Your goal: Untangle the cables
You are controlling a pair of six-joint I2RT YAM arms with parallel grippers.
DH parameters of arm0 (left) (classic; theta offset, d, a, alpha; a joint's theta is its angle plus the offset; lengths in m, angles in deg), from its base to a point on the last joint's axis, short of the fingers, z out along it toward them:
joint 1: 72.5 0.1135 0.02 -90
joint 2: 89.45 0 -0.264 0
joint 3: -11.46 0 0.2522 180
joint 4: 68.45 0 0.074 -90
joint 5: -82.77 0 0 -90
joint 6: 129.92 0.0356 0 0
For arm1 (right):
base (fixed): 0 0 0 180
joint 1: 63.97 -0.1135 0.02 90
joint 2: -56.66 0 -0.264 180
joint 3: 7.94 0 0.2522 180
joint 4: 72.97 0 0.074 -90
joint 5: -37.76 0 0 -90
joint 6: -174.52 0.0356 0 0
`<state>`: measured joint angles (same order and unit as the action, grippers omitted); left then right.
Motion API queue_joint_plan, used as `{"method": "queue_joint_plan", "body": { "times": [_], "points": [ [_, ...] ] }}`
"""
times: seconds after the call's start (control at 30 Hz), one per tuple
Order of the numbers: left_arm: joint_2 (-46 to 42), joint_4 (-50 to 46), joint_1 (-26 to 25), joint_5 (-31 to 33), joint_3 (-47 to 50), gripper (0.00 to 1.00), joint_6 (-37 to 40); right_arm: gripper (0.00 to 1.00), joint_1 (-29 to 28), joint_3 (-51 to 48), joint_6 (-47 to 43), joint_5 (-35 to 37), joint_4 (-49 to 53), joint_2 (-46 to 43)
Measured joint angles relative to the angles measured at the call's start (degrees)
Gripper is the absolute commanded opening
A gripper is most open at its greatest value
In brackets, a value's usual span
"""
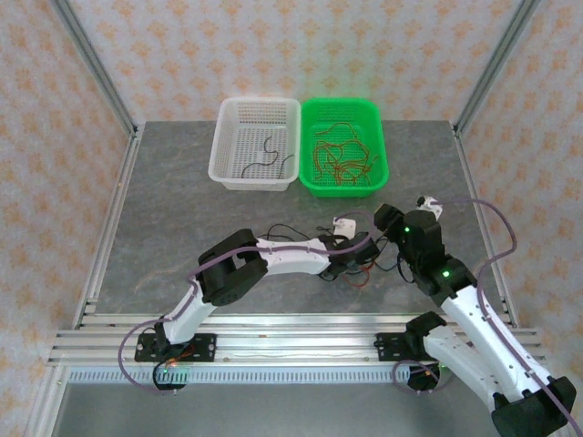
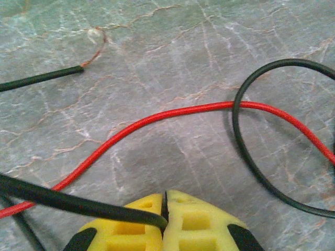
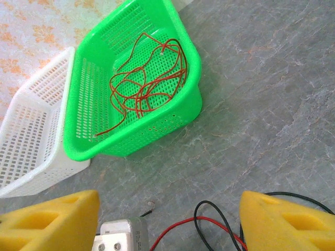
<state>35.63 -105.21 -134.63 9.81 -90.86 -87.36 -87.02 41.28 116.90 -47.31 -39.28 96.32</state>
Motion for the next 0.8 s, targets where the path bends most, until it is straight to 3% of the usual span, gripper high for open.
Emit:
{"method": "queue_joint_plan", "body": {
  "times": [0.5,0.8],
  "points": [
    [-18.8,-1.1,0.0,4.2,2.6,0.0,3.6,0.65,0.3,-1.4,1.7,-4.1,0.7,-0.5],
    [-23.1,-7.1,0.0,7.0,0.4,0.0,6.0,0.6,0.4,-2.1,1.5,-7.3,0.8,-0.5]
  ]
}}
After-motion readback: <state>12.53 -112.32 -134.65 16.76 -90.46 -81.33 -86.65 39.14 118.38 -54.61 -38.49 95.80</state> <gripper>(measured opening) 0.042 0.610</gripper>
